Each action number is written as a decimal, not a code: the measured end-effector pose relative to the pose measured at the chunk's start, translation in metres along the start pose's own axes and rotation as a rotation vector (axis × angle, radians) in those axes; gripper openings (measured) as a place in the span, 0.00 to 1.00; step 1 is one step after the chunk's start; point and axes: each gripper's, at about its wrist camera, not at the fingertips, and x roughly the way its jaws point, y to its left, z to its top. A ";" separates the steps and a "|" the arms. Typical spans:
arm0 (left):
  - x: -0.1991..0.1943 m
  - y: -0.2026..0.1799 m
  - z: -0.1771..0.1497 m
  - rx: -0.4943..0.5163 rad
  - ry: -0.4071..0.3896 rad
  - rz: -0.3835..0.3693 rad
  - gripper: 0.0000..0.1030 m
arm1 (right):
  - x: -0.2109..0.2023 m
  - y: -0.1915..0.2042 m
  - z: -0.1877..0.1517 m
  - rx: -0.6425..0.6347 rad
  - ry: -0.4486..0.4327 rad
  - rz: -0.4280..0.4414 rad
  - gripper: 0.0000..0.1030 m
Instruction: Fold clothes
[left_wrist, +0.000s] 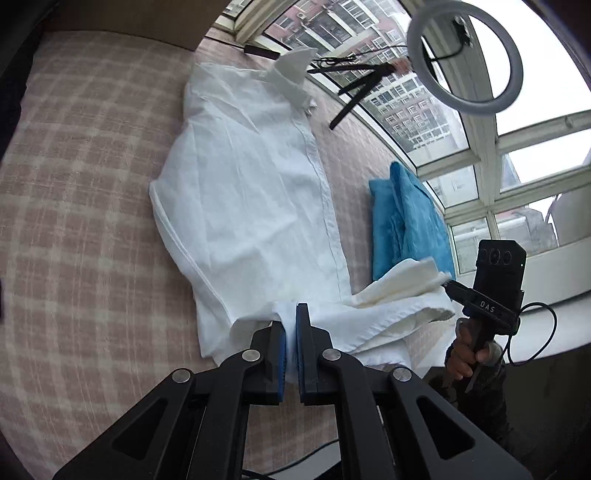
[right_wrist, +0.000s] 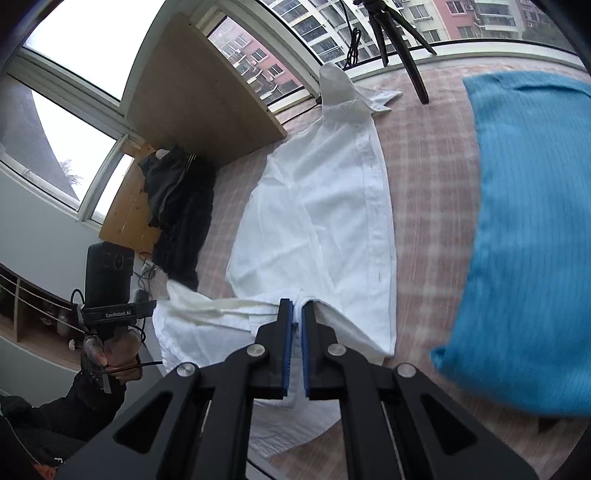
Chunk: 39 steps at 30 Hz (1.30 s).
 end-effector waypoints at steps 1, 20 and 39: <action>0.006 0.008 0.009 -0.020 -0.002 0.013 0.04 | 0.013 0.000 0.015 -0.016 0.011 -0.040 0.05; 0.073 0.036 0.061 -0.030 0.119 0.134 0.04 | -0.007 0.013 -0.007 -0.027 0.063 -0.275 0.07; 0.085 0.011 0.064 0.147 0.160 0.276 0.05 | 0.025 -0.007 -0.001 0.085 -0.090 -0.138 0.06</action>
